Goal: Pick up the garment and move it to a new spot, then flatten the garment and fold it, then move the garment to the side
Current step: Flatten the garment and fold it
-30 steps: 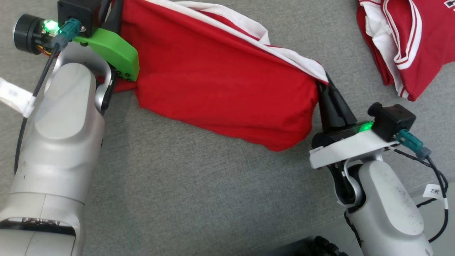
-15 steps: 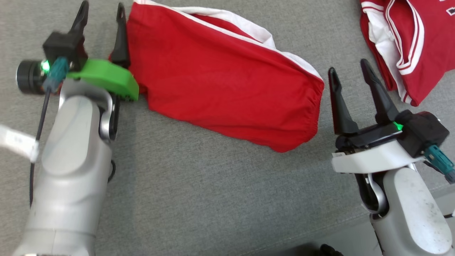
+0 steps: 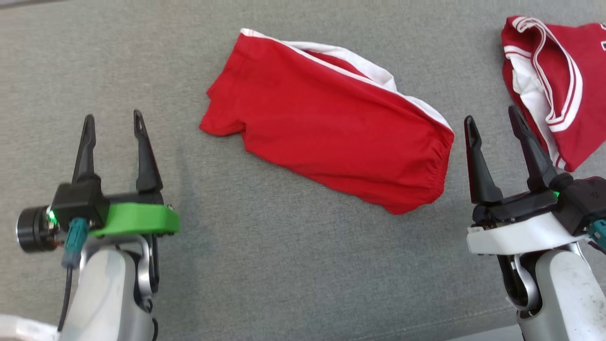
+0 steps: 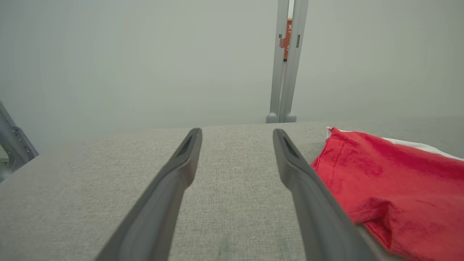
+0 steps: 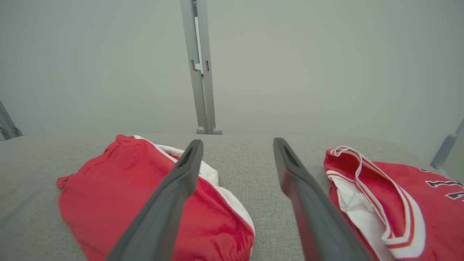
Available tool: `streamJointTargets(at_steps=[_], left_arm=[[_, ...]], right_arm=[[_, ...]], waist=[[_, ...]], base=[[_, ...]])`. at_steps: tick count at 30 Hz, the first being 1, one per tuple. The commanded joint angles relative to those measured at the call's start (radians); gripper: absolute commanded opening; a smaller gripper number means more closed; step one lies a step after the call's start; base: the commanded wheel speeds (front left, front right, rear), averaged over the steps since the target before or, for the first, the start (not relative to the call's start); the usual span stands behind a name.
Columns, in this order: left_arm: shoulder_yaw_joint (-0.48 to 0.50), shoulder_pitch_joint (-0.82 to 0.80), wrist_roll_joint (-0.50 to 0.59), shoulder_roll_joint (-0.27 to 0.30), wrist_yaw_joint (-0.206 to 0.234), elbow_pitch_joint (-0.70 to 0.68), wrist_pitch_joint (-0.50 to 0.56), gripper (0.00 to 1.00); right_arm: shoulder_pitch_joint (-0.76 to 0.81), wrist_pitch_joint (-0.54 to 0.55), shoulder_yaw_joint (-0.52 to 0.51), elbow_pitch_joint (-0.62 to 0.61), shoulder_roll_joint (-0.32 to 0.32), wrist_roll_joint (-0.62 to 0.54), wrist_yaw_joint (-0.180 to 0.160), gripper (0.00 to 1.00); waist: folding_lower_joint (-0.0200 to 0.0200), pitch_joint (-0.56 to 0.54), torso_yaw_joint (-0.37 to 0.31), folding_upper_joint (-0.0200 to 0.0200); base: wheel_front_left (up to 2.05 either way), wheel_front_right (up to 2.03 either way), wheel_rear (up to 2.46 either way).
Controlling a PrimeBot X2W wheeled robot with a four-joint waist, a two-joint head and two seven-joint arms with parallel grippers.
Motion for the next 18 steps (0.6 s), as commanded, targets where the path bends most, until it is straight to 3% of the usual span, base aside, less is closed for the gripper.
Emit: streamJointTargets(at_steps=[1,18], left_arm=[[0.006,0.038,0.003,0.007,0.014,-0.024,0.004,1.00],[-0.016,0.131,0.019,0.033,0.044,-0.142,0.058,1.00]], right_arm=[[0.019,0.007,-0.001,-0.009,-0.004,-0.003,-0.001,1.00],[0.049,0.033,-0.015,-0.029,0.001,0.017,-0.001,1.00]], waist=[[0.0000,-0.046,0.036,0.0000],[0.0000,-0.059,0.042,0.0000]], base=[[0.00,0.00,0.00],[0.00,0.00,0.00]])
